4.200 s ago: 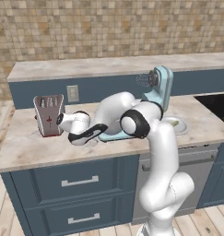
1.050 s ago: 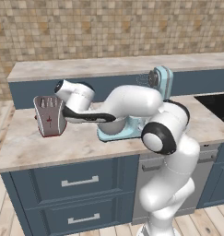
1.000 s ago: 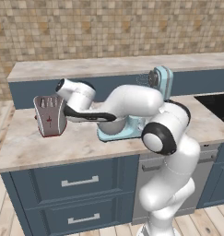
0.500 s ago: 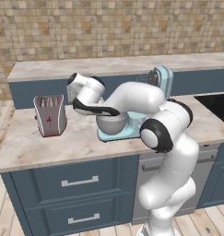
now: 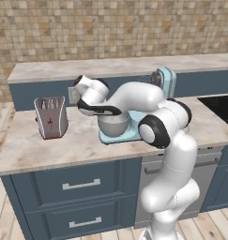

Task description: Add butter and sugar cubes to the stand mixer bowl and then turn on the stand mixer to begin making frosting.

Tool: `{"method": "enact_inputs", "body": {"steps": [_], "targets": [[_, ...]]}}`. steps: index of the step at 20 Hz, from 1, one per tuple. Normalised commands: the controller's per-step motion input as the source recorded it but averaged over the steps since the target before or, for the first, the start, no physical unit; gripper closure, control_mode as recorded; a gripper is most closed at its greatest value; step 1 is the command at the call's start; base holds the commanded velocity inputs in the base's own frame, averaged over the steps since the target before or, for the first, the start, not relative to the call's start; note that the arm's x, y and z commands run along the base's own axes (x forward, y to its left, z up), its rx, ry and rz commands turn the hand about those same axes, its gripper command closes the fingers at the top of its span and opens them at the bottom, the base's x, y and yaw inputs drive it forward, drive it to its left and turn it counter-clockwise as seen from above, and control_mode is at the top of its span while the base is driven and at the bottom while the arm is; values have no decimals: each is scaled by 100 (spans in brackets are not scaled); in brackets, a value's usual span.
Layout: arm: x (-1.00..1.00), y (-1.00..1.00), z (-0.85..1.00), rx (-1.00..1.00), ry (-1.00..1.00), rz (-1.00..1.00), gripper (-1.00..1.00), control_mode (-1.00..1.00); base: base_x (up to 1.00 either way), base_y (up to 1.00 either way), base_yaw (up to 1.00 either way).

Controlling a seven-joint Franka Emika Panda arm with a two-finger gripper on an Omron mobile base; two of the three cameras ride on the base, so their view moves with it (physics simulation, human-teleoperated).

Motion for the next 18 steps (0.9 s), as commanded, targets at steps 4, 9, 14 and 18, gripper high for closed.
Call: {"method": "enact_inputs", "body": {"steps": [4,9,14,18], "targets": [[8,0,-38,0,2,0,100,-100,0,0,0],[13,0,-28,1,0,0,100,-100,0,0,0],[24,-4,-20,2,0,0,100,-100,0,0,0],[32,-7,-23,2,1,0,100,-100,0,0,0]]}}
